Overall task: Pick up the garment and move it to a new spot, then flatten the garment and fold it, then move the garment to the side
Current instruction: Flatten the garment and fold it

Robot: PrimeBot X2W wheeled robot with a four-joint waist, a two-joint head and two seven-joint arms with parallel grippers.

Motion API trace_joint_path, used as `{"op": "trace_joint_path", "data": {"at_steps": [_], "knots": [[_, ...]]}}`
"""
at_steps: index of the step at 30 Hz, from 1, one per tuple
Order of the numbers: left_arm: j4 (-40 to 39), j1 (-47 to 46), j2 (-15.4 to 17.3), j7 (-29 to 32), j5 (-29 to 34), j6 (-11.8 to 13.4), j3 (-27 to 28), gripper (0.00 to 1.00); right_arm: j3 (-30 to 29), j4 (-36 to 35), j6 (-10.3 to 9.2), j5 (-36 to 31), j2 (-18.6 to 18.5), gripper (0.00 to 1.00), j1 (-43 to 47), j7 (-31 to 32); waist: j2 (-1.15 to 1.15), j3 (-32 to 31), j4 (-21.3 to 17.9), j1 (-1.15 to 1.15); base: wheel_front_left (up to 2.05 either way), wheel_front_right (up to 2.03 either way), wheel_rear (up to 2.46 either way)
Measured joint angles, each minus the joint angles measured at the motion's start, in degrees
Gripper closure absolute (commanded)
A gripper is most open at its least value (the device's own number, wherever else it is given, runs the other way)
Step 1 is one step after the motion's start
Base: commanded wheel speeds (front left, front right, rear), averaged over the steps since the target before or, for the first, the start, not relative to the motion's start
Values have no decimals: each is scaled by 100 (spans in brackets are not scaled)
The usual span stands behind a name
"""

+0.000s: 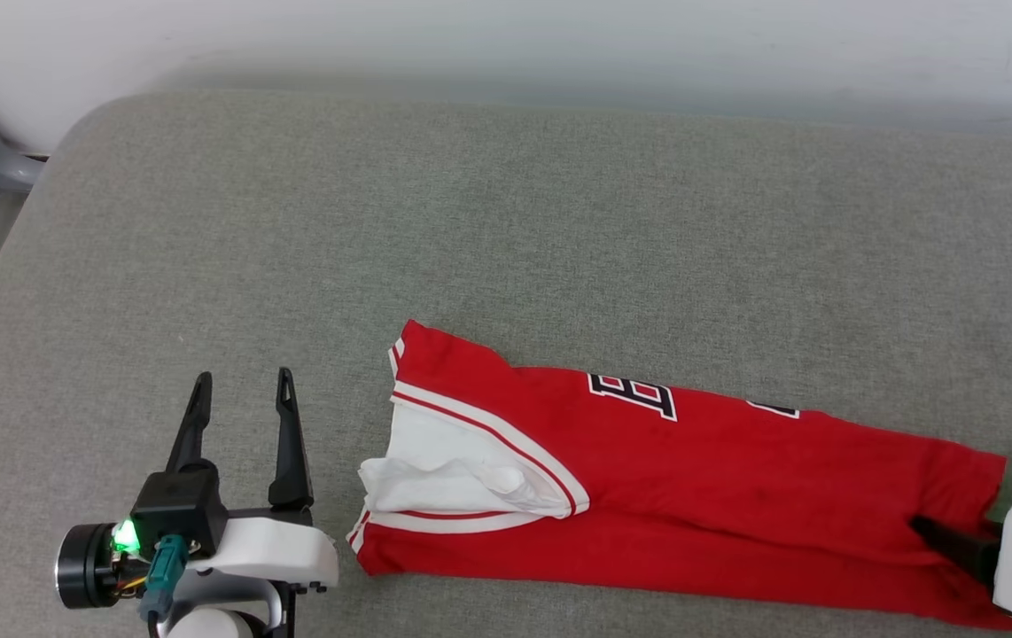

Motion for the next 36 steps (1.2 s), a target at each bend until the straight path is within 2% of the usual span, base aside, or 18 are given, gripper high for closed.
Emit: {"op": "trace_joint_path", "data": {"at_steps": [4, 5, 6, 7, 8, 11, 12, 21, 30, 36], "knots": [[-52, 176, -316, 0, 357, -180, 309, 0, 182, -11, -21, 105, -8, 0, -37, -104, 0, -17, 23, 0, 0, 0, 0], [-58, 207, -385, 0, 438, -230, 365, 0, 227, -12, -22, 138, -20, 4, -43, -137, 0, -26, 26, 0, 0, 0, 0], [-56, 235, -443, 0, 502, -290, 433, 0, 269, -14, -22, 143, -45, 70, -43, -196, 0, -34, 29, 0, 0, 0, 0], [-54, 261, -502, 0, 568, -343, 492, 0, 313, -4, -21, 143, -60, 94, -44, -258, 0, -47, 31, 0, 0, 0, 0], [-40, 279, -547, 0, 646, -402, 548, 0, 344, 14, -21, 152, -76, 100, -46, -308, 0, -62, 31, 0, 0, 0, 0], [-4, 333, -689, 0, 837, -532, 688, 0, 437, 102, -8, 194, -130, 100, -66, -485, 0, -119, 26, 0, 0, 0, 0], [9, 407, -804, 0, 984, -657, 818, 0, 516, 164, 23, 263, -155, 100, -67, -642, 0, -180, 13, 0, 0, 0, 0], [-3, 580, -1024, 0, 1316, -912, 1084, 0, 493, 430, 27, 409, -546, 100, -96, -984, 0, -359, -45, 0, 0, 0, 0], [27, 706, -1089, 0, 1530, -1022, 1190, 0, 331, 736, 26, 388, -1015, 100, -43, -1106, 0, -504, -83, 0, 0, 0, 0], [62, 788, -1112, 0, 1602, -1060, 1230, 0, 268, 359, 25, 464, -1089, 100, 106, -1147, 0, -619, -144, 0, 0, 0, 0]]}}
